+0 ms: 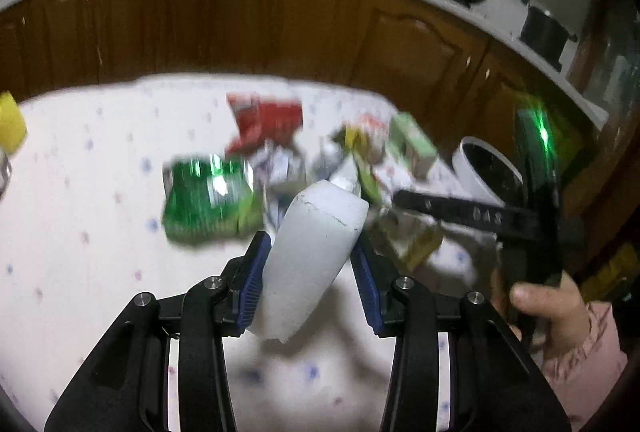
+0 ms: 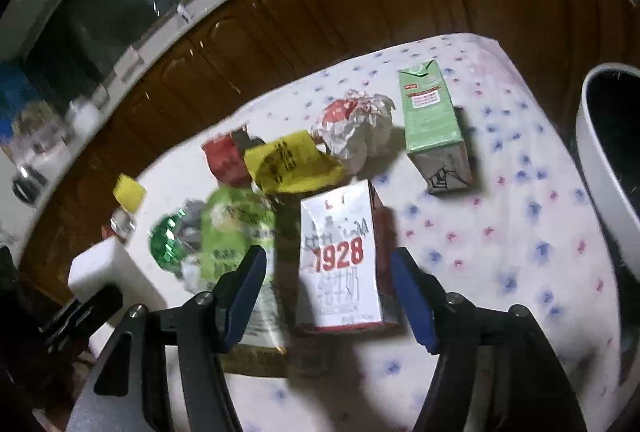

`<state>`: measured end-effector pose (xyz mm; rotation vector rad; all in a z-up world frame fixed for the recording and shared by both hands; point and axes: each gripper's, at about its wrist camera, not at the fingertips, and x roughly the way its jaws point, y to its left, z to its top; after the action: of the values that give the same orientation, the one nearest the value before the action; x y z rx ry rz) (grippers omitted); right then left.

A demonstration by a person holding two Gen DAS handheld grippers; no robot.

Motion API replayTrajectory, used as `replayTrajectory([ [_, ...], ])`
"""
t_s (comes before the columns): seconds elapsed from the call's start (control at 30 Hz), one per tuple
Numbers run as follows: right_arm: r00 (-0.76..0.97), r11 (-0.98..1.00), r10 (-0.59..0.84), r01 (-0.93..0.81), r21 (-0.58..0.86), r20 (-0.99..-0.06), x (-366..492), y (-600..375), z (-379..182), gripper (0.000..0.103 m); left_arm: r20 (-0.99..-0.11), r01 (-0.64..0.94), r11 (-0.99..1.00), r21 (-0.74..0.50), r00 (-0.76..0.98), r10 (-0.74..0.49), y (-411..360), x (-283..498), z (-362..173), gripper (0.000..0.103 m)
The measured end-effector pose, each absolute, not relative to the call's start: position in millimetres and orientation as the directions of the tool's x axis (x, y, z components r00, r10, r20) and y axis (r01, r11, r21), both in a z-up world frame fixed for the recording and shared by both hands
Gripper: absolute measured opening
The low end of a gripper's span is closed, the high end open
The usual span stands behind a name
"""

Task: Collect trash
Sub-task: 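Grasp the white sponge block with left tool while right tool grasps white milk carton, then lift the sponge with left tool while right tool lifts the milk carton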

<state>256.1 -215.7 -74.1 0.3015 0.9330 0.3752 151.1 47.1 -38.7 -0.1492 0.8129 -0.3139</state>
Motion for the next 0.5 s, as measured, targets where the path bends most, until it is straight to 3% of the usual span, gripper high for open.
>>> replayTrajectory([
  [0.17, 0.525, 0.899, 0.434, -0.201, 0.388, -0.732, 259, -204, -82, 0.064, -0.747, 0.197, 0.955, -0.222, 0.596, -0.296, 40, 160, -56, 0.042],
  [0.27, 0.543, 0.895, 0.438, -0.19, 0.404, -0.716, 255, -211, -75, 0.045, -0.752, 0.158, 0.966, -0.204, 0.607, -0.258, 40, 168, -61, 0.048],
  [0.5, 0.568, 0.936, 0.333, -0.104, 0.335, -0.753, 237, -244, -75, 0.044, -0.752, 0.124, 0.967, -0.221, 0.61, -0.25, 40, 172, -73, 0.054],
])
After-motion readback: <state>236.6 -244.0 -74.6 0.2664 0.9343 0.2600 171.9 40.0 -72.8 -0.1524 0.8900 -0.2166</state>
